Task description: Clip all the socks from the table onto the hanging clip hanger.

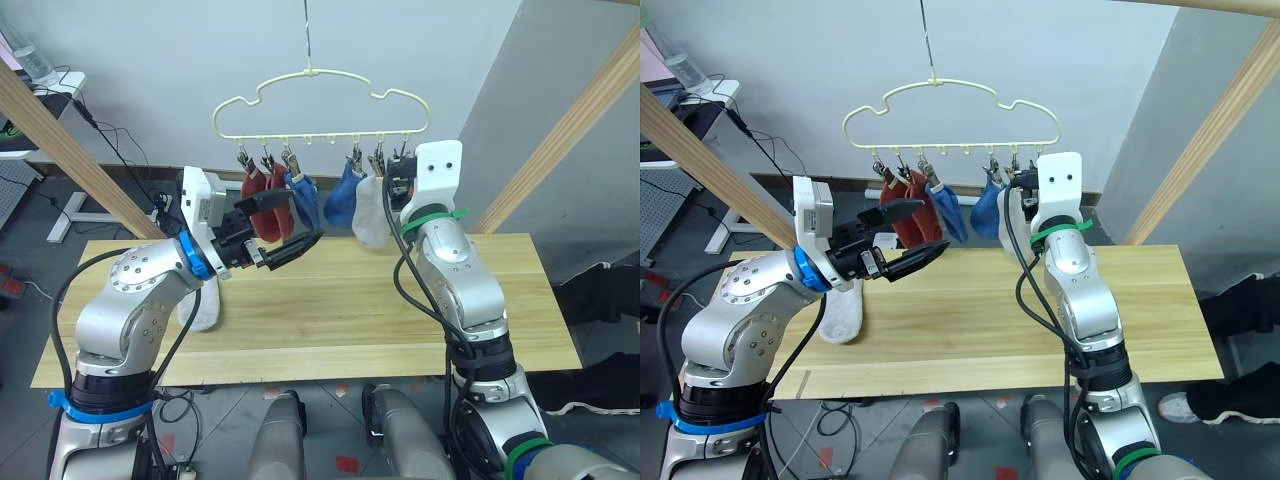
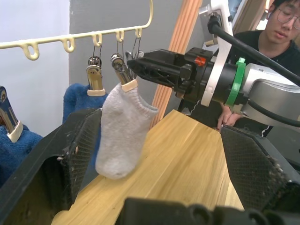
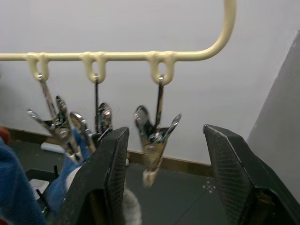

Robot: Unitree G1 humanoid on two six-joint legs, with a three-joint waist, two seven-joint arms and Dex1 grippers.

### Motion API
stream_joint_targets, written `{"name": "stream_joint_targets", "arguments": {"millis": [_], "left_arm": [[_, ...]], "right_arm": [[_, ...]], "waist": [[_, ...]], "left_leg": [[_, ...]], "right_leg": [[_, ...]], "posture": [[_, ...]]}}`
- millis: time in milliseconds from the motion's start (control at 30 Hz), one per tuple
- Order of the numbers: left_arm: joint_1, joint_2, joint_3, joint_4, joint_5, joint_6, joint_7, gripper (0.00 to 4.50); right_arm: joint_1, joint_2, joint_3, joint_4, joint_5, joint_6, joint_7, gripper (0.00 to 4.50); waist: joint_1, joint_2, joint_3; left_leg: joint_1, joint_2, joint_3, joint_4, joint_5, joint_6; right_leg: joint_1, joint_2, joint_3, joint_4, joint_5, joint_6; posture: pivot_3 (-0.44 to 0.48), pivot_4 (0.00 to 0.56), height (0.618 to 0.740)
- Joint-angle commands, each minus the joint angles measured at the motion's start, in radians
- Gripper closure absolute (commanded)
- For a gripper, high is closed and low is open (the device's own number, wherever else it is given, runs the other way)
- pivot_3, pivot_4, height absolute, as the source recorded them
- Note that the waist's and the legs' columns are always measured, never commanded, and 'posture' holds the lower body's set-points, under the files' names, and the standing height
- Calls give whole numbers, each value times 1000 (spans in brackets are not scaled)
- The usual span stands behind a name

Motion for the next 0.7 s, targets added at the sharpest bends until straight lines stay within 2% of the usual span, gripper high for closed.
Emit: {"name": "stream_joint_targets", "arguments": {"millis": [33, 500, 600, 700], "left_arm": [[1, -4, 5, -34, 2, -19, 8, 0], [-3, -18, -4, -37, 12, -26, 21, 0], [2, -23, -5, -42, 12, -28, 23, 0], [2, -27, -7, -41, 15, -30, 22, 0]], "right_arm": [[-23, 8, -22, -12, -33, -29, -20, 1865], [-51, 48, -60, 23, -34, -60, -18, 1865], [-54, 63, -70, 14, -22, -56, -14, 2490], [-56, 74, -73, 10, -17, -58, -8, 3584]], "waist": [[0, 0, 0], [1, 0, 0], [1, 0, 0], [1, 0, 0]], "left_leg": [[0, 0, 0, 0, 0, 0], [0, 0, 0, 0, 0, 0], [0, 0, 0, 0, 0, 0], [0, 0, 0, 0, 0, 0]], "right_leg": [[0, 0, 0, 0, 0, 0], [0, 0, 0, 0, 0, 0], [0, 0, 0, 0, 0, 0], [0, 0, 0, 0, 0, 0]], "posture": [[21, 294, 740], [30, 285, 740], [31, 283, 740], [32, 282, 740]]}}
